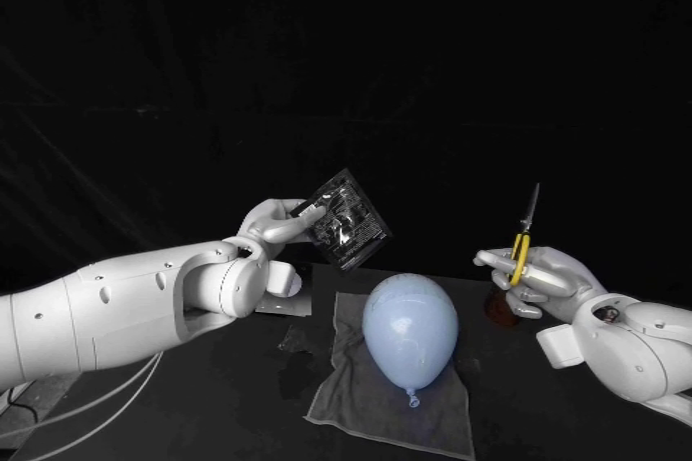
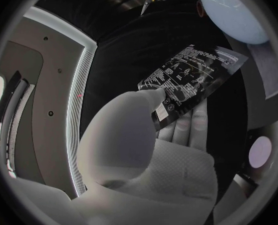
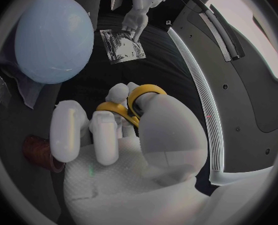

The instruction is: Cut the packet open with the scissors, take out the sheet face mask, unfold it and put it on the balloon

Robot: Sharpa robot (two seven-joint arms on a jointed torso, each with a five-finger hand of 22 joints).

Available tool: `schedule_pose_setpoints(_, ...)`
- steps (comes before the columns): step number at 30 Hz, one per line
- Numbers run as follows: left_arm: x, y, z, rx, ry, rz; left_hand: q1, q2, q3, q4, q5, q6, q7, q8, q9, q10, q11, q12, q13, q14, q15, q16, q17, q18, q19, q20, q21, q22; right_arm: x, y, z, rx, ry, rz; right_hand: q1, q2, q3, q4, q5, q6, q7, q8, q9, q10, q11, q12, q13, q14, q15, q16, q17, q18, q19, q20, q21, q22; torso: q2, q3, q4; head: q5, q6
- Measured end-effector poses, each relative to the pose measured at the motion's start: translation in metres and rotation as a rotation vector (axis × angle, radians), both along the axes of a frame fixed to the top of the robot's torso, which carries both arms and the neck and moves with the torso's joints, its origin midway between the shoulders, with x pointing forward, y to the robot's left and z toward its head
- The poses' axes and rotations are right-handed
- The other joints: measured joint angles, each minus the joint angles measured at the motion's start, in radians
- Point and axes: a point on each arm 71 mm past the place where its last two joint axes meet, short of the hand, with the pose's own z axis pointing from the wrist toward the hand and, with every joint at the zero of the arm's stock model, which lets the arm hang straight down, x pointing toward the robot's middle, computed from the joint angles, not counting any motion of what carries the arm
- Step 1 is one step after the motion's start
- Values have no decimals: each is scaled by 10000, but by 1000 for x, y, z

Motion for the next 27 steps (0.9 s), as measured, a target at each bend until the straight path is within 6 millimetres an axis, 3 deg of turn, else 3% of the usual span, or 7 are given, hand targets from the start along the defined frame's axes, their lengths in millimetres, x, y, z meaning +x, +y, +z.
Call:
schedule_pose_setpoints(7, -10, -24, -23, -1559, 798, -99, -14, -14, 27, -28, 0, -2, -2, 0, 0, -1, 0, 0, 0, 0, 1, 0, 0, -3, 0, 0, 0, -39, -11, 8, -10, 124, 21, 67, -3, 3, 0, 0, 0, 0, 0, 0, -21, 0, 0, 0, 0, 0, 0, 42, -8, -48, -1, 0, 0, 2, -78, 9, -15, -468, 143)
schedule_pose_setpoints(17, -28, -72, -62, -3132, 1899, -530, -35, -35, 96, -97, 0, -52, 15, -3, 0, -2, 1, 0, 0, -2, 3, -1, -2, -8, -1, 0, -48, -80, -24, 10, -27, 259, 86, -128, -57, 53, -23, -24, 0, -169, 122, -97, -177, 0, 0, 0, 0, 0, 0, 51, -5, -50, 43, 40, 96, -1, -186, 26, 5, -1136, 151)
schedule_pose_setpoints(27, -31, -100, -60, -4120, 2005, -889, -57, 49, 153, -154, -3, -92, 18, 35, 0, -3, 2, 0, 0, -3, 4, -43, -4, -77, -1, 0, -88, -123, -30, 8, -36, 338, 200, -471, -59, 52, -195, -360, 0, -319, 29, -97, -462, 0, 1, 0, 0, 21, 93, 147, 1, -53, 160, 88, 317, -6, -197, 38, -24, -1435, 134)
